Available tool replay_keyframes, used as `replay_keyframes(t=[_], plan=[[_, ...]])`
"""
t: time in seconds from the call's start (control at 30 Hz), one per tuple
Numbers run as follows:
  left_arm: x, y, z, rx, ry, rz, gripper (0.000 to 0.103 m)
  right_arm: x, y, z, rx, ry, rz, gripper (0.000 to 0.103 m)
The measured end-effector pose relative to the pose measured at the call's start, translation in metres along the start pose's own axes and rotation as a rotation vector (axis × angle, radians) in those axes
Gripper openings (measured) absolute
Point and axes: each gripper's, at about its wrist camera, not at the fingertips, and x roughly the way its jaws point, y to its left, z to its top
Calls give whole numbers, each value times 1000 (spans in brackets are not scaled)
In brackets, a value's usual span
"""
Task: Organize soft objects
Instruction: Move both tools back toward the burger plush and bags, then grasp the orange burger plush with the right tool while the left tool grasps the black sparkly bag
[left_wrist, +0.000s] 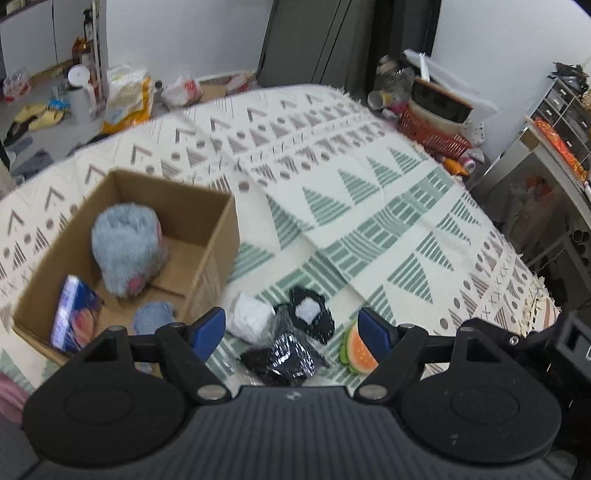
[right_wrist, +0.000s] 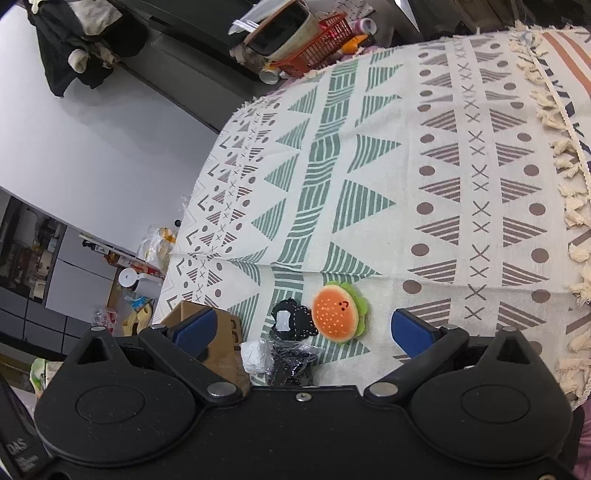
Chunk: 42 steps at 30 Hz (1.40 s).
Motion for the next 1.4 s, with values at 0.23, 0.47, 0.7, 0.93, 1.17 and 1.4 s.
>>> replay_keyframes(t=[0.23,0.47,0.7,0.93,1.17,1.4], plan=[[28,-6,-13,-16,66,3,75,15,-13,3,58,37,-14,91],[57,-14,-21,3,115,21,75,33,-21,5,80,71,-35,87],[86,-8,-27,-42,170,58,71,58,-22,7,79,111,-54,86],[101,2,-27,-93,189,70,66,83,-18,5,71,154,-73,84],[107,5,-24,-87,204,45,63,106,-16,3,71,182,-125,82],[105,10,-23,-92,214,20,56,119,-12,-2,53,188,-178,57]])
